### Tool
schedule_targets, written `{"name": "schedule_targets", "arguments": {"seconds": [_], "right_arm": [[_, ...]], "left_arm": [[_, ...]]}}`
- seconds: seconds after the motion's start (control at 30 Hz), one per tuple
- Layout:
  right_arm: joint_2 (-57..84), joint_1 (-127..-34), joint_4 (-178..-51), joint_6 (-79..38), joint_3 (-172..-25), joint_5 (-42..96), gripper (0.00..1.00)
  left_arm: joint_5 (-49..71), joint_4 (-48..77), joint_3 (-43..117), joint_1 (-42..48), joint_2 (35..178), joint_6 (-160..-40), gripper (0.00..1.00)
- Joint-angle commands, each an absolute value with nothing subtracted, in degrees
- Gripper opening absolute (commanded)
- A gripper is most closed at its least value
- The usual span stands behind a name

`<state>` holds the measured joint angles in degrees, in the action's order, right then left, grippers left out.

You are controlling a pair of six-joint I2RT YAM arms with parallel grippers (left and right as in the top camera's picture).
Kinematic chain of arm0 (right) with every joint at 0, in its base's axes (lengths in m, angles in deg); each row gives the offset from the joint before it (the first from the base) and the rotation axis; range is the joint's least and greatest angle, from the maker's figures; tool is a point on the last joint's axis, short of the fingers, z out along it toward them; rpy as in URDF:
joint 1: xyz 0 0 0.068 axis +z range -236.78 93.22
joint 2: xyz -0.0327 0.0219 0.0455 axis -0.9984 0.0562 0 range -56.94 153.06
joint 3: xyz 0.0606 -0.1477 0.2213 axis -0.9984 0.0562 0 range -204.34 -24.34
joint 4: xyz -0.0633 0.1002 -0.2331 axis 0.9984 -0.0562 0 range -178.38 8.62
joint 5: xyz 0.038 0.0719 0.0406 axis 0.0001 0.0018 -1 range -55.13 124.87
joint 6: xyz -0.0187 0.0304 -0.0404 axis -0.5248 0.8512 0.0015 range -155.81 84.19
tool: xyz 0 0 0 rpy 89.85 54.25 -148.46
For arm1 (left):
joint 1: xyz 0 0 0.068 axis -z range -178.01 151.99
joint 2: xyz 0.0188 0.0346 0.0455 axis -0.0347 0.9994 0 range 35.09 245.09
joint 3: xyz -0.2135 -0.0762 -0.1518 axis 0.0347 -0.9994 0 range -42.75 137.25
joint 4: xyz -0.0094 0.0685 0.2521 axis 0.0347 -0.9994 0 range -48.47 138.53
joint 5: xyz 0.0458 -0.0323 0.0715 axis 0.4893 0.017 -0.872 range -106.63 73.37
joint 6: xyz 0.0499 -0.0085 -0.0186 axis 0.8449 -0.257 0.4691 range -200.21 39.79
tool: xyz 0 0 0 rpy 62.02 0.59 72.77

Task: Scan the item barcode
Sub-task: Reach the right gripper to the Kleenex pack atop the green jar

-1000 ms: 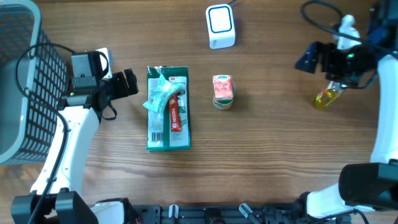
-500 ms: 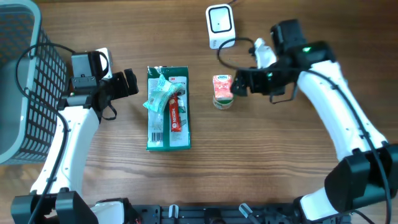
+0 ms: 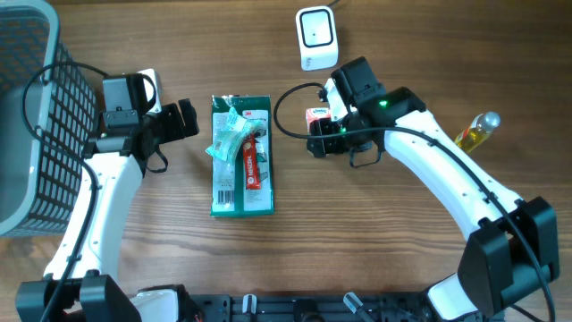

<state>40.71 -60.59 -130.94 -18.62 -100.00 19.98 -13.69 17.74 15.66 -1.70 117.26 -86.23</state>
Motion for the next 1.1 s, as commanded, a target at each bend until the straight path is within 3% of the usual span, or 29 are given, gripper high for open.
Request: {"name": "schedule_targets", "arguments": {"seconds": [0.0,0.17,0.4,0.47,0.97,1.07], "right_arm": [[40.6,-61.7,-129.8,-17.4,-99.6,23.1,0.49],[40.6,-65.5,-126.6,-17.6,-99.6,21.3,0.37],[40.6,-65.7,-123.8,-17.9,-99.6,21.6,0.36],[40.6,-65.7,-123.6,-17.8,-99.6,22.3,0.3],[40.6,-65.9,-122.2,-17.9,-99.6,29.1,0.32],[40.6,-65.9,-122.4,-17.8,-99.6,29.1,0.37]], "left_arm": [[-13.4,17.9,16.5,-1.5,116.4,-84.9,1.0],[-13.4,17.9,16.5,-1.5,116.4,-84.9,1.0],[-13.4,17.9,16.5,-1.5,116.4,-84.9,1.0],[-13.4,17.9,16.5,-1.5,116.4,-84.9,1.0],[-13.4,17.9,16.5,-1.5,116.4,-84.9,1.0],[-13.4,17.9,16.5,-1.5,116.4,-84.9,1.0]]}}
